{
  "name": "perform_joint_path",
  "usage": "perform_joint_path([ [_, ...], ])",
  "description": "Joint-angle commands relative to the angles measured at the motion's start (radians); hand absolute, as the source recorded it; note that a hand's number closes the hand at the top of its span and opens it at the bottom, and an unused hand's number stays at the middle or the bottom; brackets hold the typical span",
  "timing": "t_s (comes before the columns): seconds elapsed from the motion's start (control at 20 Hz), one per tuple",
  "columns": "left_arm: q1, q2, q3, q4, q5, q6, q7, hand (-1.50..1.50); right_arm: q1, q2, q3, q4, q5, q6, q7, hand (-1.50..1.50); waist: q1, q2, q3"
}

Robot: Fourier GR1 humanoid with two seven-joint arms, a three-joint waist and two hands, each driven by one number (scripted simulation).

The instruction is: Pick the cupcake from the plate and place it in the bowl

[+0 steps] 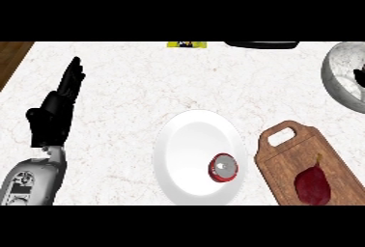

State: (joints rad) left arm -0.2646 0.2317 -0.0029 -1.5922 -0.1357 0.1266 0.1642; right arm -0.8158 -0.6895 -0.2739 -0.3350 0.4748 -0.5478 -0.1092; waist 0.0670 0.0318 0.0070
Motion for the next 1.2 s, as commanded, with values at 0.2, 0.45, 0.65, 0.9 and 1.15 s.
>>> perform_joint_path([
  [0.2, -0.012, -0.015, -0.013, 0.002, -0.010, 0.004, 0.015, 0.00, -0.032, 0.021, -0.119, 0.071, -0.129, 0.141, -0.199, -1.50, 0.010, 0.003, 0.002],
  [0.45, -0.005, -0.009, -0.009, -0.009, -0.003, -0.007, 0.011, 0.00, -0.002, -0.008, -0.216, 0.086, -0.213, 0.144, -0.332, -1.50, 0.010, 0.004, 0.003],
  [0.65, -0.037, 0.008, 0.021, 0.005, -0.009, 0.003, 0.027, 0.00, 0.002, -0.061, -0.273, 0.113, -0.265, 0.214, -0.374, -1.50, -0.013, -0.005, 0.000],
  [0.9, 0.025, -0.009, 0.010, 0.026, -0.020, 0.007, -0.025, 0.00, 0.065, -0.134, -0.338, 0.145, -0.334, 0.383, -0.430, -1.50, -0.030, -0.012, -0.001],
  [1.15, 0.015, 0.002, 0.030, -0.007, -0.013, 0.002, 0.018, 0.00, 0.181, -0.139, -0.394, 0.137, -0.409, 0.532, -0.563, -1.50, -0.050, -0.023, -0.003],
])
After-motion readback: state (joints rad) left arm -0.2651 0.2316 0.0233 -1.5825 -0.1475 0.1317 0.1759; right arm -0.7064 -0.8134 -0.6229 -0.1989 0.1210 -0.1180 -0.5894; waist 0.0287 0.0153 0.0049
